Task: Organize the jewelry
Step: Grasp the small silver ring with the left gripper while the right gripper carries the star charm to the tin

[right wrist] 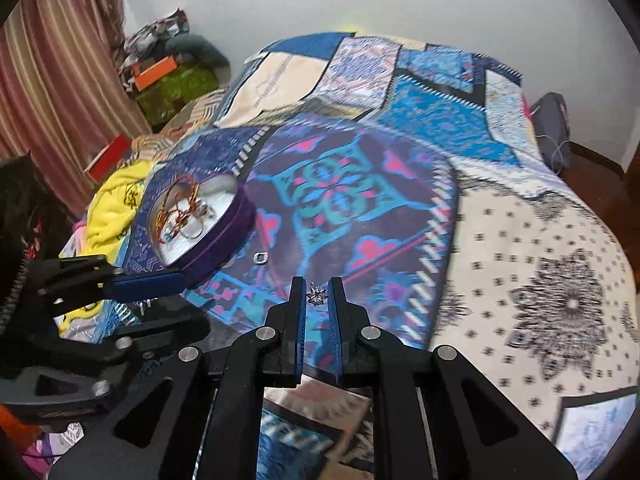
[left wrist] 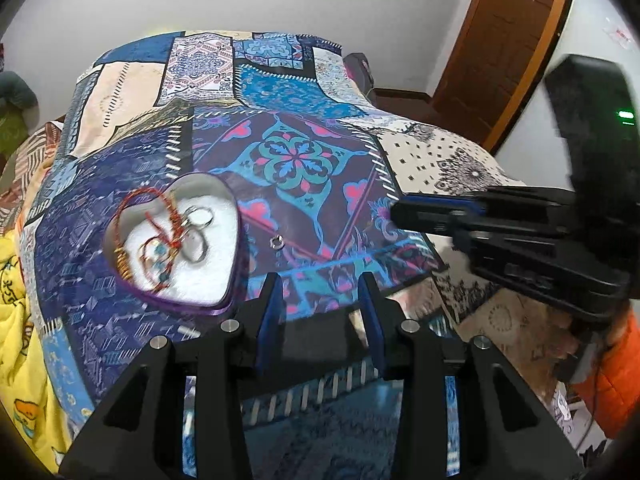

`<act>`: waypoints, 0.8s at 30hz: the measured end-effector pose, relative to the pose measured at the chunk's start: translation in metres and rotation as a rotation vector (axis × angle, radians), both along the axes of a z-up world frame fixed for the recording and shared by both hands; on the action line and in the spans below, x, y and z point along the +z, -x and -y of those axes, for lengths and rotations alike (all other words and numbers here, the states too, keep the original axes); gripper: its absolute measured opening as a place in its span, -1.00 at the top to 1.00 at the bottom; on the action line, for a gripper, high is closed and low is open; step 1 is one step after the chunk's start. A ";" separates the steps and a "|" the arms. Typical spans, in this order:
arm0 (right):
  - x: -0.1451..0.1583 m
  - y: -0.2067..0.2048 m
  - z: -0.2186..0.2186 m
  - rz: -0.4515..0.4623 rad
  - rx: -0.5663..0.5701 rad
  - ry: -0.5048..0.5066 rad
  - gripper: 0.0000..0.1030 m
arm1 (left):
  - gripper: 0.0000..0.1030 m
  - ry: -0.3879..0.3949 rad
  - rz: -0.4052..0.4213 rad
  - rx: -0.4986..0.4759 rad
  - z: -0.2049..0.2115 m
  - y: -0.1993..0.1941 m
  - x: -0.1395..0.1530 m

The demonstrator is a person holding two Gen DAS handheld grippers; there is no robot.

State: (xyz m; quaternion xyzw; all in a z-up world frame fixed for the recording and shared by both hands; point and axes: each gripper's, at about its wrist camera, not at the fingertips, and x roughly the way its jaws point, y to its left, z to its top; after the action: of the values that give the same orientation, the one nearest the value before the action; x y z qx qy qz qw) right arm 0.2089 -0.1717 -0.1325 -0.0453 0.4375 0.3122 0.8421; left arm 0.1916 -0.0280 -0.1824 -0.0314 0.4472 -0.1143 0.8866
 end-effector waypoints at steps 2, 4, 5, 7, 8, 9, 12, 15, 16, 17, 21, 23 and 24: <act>0.003 0.000 0.005 0.004 -0.007 -0.010 0.81 | 0.31 -0.021 -0.003 0.017 0.005 -0.010 -0.005; 0.004 -0.001 0.009 0.006 -0.013 -0.018 0.81 | 0.40 -0.028 -0.020 0.032 0.007 -0.019 -0.011; 0.005 -0.001 0.011 0.006 -0.015 -0.022 0.81 | 0.41 -0.035 -0.025 0.043 0.008 -0.022 -0.014; 0.005 -0.002 0.015 0.005 -0.019 -0.031 0.81 | 0.42 -0.056 -0.033 0.070 0.009 -0.029 -0.019; 0.005 -0.003 0.017 0.006 -0.021 -0.033 0.81 | 0.43 -0.059 -0.037 0.083 0.009 -0.032 -0.021; 0.005 -0.004 0.018 0.010 -0.024 -0.034 0.81 | 0.43 -0.057 -0.041 0.097 0.008 -0.034 -0.023; 0.003 -0.008 0.022 0.010 -0.028 -0.042 0.81 | 0.46 -0.053 -0.041 0.125 0.006 -0.039 -0.025; 0.002 -0.012 0.026 0.006 -0.035 -0.058 0.81 | 0.46 -0.059 -0.046 0.130 0.007 -0.044 -0.026; 0.002 -0.012 0.028 0.004 -0.036 -0.063 0.81 | 0.46 -0.067 -0.049 0.131 0.008 -0.047 -0.026; 0.001 -0.013 0.029 0.001 -0.039 -0.069 0.81 | 0.46 -0.082 -0.052 0.131 0.009 -0.049 -0.027; -0.002 -0.016 0.031 -0.008 -0.044 -0.084 0.81 | 0.46 -0.154 -0.056 0.125 0.016 -0.055 -0.030; -0.004 -0.017 0.032 -0.015 -0.045 -0.092 0.81 | 0.46 -0.176 -0.058 0.121 0.017 -0.057 -0.031; -0.005 -0.017 0.033 -0.018 -0.045 -0.094 0.81 | 0.46 -0.182 -0.059 0.117 0.017 -0.058 -0.031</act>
State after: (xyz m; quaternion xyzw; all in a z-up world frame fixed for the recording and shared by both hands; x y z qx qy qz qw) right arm 0.2256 -0.2044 -0.1374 0.0070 0.4308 0.3140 0.8460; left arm 0.2499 -0.0450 -0.2137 0.0198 0.4790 -0.0202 0.8774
